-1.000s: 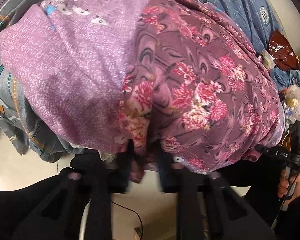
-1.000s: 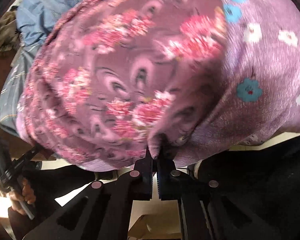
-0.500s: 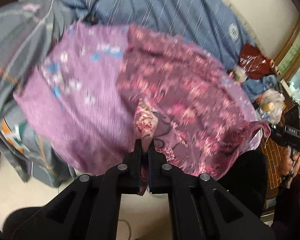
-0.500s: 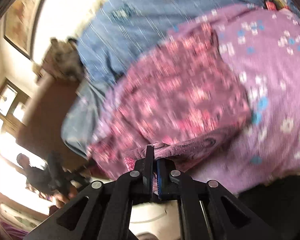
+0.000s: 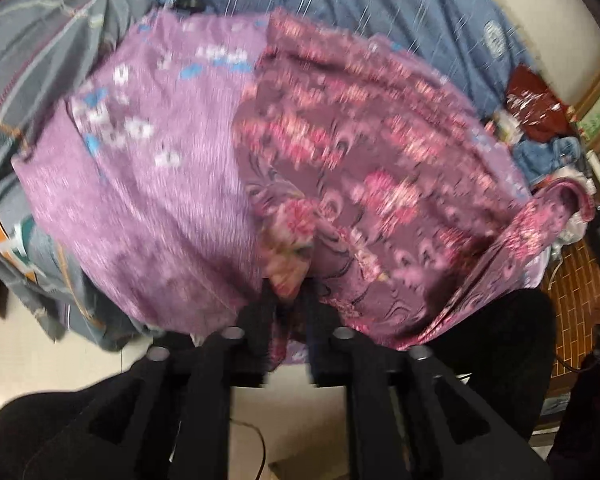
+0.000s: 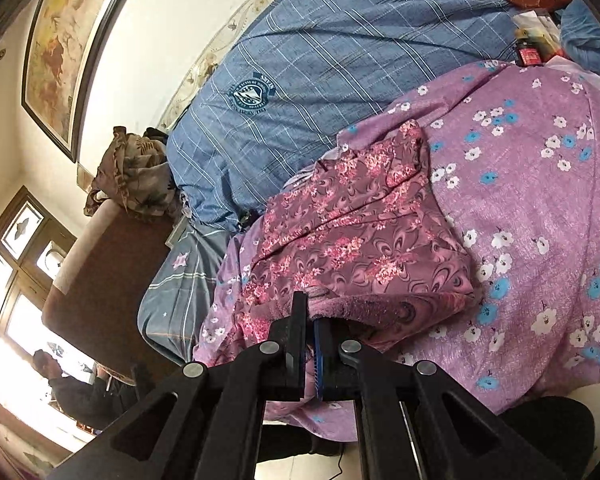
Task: Fold small clothes
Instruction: 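Carry the held hem with both grippers over the shirt toward the collar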
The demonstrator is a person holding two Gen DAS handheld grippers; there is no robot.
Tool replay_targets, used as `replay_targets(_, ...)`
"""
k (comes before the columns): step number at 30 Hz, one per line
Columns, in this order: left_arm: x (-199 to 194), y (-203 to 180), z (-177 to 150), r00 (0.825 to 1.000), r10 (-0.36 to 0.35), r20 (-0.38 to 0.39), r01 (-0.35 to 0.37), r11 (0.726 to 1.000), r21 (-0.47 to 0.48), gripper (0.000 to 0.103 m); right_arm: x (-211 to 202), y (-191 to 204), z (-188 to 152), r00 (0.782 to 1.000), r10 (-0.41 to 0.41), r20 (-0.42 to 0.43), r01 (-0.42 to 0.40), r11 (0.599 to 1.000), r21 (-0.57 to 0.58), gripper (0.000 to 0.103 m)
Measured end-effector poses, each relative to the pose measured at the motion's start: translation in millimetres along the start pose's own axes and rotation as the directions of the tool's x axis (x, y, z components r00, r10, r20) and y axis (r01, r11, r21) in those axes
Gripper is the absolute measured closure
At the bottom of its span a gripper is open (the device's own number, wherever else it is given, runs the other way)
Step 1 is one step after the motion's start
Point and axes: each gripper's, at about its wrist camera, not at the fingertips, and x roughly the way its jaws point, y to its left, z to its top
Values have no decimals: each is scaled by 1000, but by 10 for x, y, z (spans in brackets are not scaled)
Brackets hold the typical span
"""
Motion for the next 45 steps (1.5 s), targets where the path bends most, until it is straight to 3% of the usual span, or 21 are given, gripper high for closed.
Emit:
replay_targets(4,157,-44,-38,999,11,-38,-11,1000,-3,75,1,-29,-15,1000,0,-2,0,1000,4,101)
replay_targets(5,164,-67,-40,999,16,-35,-16,1000,5,81,3,-26,-15,1000,-3,-1,3,1000,3,101)
replay_targets(6,153,-101,-41,999,25,-23,-24,999,22,98,7,-24,-11,1000,-6,-2,6,1000,1,101)
replay_targets(7,133,-156,-34,999,41,-10,-41,998,53,100,14,-23,-5,1000,-11,-2,11,1000,-2,101)
replay_targets(11,-34,-326,25,991,112,74,-122,983,137,100,45,-23,-7,1000,-26,-5,26,1000,-9,101)
replay_targets(15,-275,-516,110,965,187,182,-222,955,197,100,82,-21,9,999,-41,-12,41,999,-10,101)
replay_targets(23,-594,-760,242,923,240,302,-319,914,249,100,11,97,49,999,-44,16,44,998,-37,101)
replay_targets(33,-813,-921,306,897,251,363,-355,898,258,100,-56,132,62,998,-49,33,51,998,-38,101)
replay_targets(45,-885,-989,425,885,262,384,-372,894,249,100,-77,141,152,998,-49,46,51,998,-43,101)
